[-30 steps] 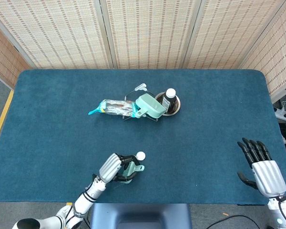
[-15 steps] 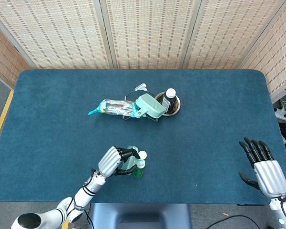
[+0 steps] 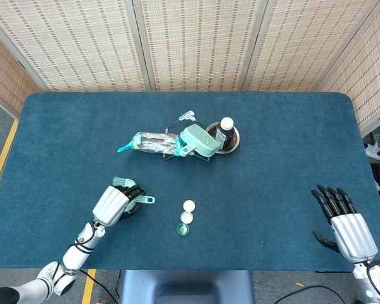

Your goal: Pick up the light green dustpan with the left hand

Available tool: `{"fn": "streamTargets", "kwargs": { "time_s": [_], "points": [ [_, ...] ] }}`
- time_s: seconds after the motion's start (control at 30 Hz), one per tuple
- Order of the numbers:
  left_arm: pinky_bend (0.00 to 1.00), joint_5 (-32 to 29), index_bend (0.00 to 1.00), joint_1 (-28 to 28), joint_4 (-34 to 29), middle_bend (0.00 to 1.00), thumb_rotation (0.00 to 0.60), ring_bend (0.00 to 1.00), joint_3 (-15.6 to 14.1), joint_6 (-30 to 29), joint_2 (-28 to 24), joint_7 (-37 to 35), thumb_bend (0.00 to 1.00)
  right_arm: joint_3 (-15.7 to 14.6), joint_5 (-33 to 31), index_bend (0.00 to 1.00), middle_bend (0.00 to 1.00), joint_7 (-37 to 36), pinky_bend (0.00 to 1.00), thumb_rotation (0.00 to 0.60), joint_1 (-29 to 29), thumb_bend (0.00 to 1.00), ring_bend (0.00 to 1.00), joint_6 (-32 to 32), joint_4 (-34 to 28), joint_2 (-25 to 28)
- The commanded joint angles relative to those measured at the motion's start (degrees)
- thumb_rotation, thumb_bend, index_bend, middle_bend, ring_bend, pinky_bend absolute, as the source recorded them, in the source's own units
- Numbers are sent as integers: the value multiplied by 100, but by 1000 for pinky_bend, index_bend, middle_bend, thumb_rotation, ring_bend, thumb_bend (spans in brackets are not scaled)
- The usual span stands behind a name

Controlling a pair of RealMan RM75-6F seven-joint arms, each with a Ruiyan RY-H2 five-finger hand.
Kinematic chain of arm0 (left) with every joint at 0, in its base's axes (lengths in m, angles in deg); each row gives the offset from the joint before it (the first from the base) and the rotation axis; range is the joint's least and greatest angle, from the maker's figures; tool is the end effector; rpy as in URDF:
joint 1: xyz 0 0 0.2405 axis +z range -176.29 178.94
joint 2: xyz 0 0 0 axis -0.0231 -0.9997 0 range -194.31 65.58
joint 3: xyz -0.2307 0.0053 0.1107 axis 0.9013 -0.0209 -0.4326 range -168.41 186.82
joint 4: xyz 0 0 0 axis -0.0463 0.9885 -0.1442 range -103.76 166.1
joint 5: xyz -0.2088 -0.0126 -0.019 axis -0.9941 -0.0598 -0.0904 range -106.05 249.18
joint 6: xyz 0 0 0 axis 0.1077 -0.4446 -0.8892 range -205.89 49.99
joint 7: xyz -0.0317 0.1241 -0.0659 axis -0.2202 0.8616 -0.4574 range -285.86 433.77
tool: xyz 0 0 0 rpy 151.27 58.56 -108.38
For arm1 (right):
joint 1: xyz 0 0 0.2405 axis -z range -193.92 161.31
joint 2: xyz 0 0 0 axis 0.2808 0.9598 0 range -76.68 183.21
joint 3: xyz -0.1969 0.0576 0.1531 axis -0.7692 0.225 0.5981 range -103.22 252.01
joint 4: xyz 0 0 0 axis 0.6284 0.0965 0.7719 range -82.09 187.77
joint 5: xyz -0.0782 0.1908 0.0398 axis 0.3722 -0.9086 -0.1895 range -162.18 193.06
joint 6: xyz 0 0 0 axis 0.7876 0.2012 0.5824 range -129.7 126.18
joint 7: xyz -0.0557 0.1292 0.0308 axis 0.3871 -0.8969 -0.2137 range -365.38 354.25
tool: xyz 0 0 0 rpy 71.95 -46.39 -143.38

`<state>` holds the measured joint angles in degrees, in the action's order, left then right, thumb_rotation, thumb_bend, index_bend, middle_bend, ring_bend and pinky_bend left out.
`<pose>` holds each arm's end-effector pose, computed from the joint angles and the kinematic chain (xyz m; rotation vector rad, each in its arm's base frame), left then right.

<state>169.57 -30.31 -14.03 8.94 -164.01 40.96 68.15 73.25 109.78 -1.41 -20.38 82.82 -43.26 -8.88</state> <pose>-0.2131 0.2974 -0.0291 -1.8325 -0.4848 -1.2995 -0.2899 -0.1595 0.1459 1.5609 -0.8736 0.8927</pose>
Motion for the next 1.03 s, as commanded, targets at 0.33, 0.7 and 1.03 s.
{"fn": "streamTargets", "kwargs": {
  "time_s": [0.33,0.7,1.03],
  "points": [
    [902,-835,0,235,-2032,0,600,677,-119,1665,-1217,1266,353,-1,-8,0,0,13,0,600,17,188,0,30,-34,11],
    [244,-87,0,1324,-3744,0,600,0,-640,-360,-2773,326,336,-18,-159,0,0,135,0,600,47,188,0,-57,-165,81],
    [71,-329,0,2109,-3489,0,600,0,-546,-1135,-3034,178,357,23,-268,0,0,460,0,600,67,189,0,-69,-283,32]
  ]
}}
